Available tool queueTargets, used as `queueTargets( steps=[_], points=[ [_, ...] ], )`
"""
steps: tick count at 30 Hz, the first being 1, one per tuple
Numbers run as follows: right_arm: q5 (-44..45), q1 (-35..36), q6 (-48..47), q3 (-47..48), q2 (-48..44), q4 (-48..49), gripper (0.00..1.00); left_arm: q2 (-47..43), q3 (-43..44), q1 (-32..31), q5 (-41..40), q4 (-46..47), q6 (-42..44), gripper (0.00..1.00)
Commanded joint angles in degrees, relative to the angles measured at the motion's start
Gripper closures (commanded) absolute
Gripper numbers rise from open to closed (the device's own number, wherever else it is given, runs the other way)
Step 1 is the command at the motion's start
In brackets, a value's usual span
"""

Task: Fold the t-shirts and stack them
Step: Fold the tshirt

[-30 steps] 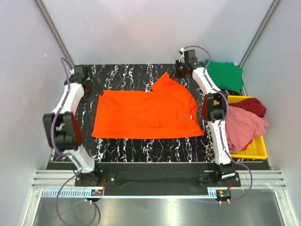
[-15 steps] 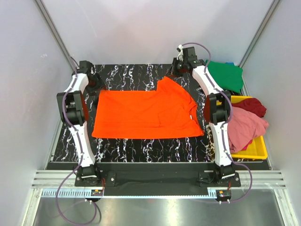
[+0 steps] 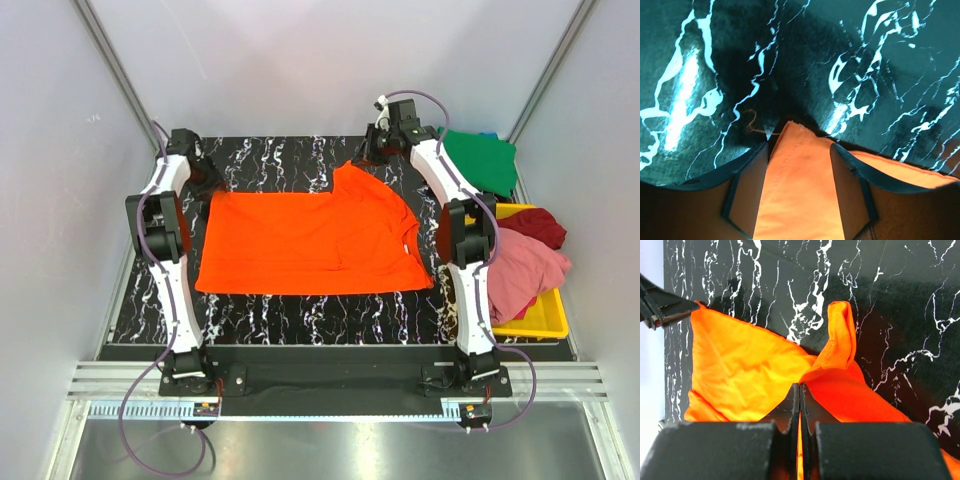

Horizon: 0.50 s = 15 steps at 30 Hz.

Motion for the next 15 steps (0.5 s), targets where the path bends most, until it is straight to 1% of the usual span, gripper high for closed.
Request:
queueTargets(
  steps=[1, 3, 6, 7, 9, 11, 13, 14, 15],
  points=[
    [-1.0, 0.8, -1.4, -1.1, -5.4, 1.7, 1.00, 1.1, 3.1, -0.5, 2.4, -0.6, 0.0, 0.42],
    [-0.9, 0.8, -1.4, -2.2, -5.7, 1.9, 1.00, 1.1, 3.0, -1.0, 1.7, -0.7, 0.5, 0.43],
    [-0.5, 0.8, -1.9, -4.2, -6.7, 1.9, 1.00, 1.4, 3.1, -1.4, 1.5, -0.7, 0.7, 0.52],
    [-0.2, 0.8, -2.1, -4.7, -7.4, 2.0, 1.00, 1.7, 3.1, -1.4, 1.9, -0.7, 0.7, 0.63],
    [0.4, 0.8, -2.4, -6.5, -7.9, 2.2, 1.00, 1.8, 2.8, -1.4, 2.1, -0.7, 0.6, 0.72],
    [0.9, 0.8, -2.7, -7.5, -9.0, 2.6, 1.00, 1.5, 2.5, -1.5, 2.1, -0.7, 0.5, 0.87],
    [1.3, 0.8, -2.8, -8.9, -9.6, 3.1, 1.00, 1.0, 2.3, -1.7, 1.5, -0.8, 0.4, 0.93],
    [1.4, 0.8, -2.9, -9.0, -9.7, 3.1, 1.00, 0.7, 2.4, -1.8, 1.2, -0.7, 0.3, 0.99],
    [1.9, 0.8, -3.3, -9.1, -9.8, 3.1, 1.00, 0.4, 2.4, -1.9, 1.1, -0.7, 0.2, 1.00]
  ],
)
